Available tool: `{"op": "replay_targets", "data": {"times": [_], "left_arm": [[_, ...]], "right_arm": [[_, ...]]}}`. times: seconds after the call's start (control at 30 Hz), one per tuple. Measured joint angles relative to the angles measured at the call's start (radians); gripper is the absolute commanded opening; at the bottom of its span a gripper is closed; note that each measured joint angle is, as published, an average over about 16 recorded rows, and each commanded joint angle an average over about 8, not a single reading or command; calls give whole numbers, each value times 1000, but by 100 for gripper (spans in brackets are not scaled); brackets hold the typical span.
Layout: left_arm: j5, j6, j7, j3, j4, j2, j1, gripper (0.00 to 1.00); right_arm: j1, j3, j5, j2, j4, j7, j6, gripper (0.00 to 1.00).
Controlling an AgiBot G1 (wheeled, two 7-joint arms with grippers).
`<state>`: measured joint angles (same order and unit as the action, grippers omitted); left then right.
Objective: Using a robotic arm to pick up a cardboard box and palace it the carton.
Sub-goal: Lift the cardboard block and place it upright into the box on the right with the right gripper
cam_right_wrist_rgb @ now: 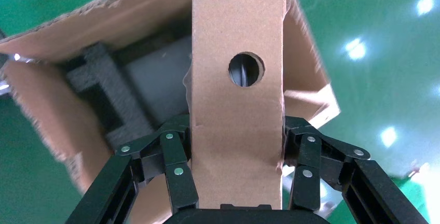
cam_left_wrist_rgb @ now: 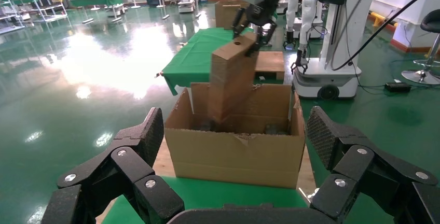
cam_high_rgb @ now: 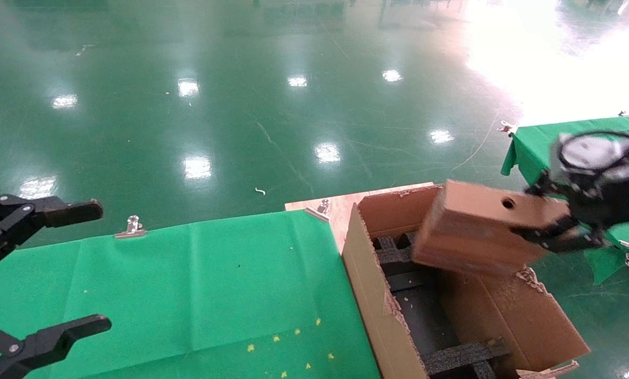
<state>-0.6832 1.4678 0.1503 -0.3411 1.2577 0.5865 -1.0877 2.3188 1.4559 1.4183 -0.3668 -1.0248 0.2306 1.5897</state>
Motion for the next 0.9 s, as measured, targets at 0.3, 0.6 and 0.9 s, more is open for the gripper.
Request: {"op": "replay_targets", "data": {"times": [0.3,0.6,0.9], "left_arm": [[1,0,0,0,0,0,0,100],[1,0,0,0,0,0,0,100],[1,0,0,0,0,0,0,100]], "right_arm": [[14,75,-15,67,-41,19,-5,0],[2,89,-37,71,-43,36,-21,0],[-48,109,-40,96,-61,207,-122,0]]}}
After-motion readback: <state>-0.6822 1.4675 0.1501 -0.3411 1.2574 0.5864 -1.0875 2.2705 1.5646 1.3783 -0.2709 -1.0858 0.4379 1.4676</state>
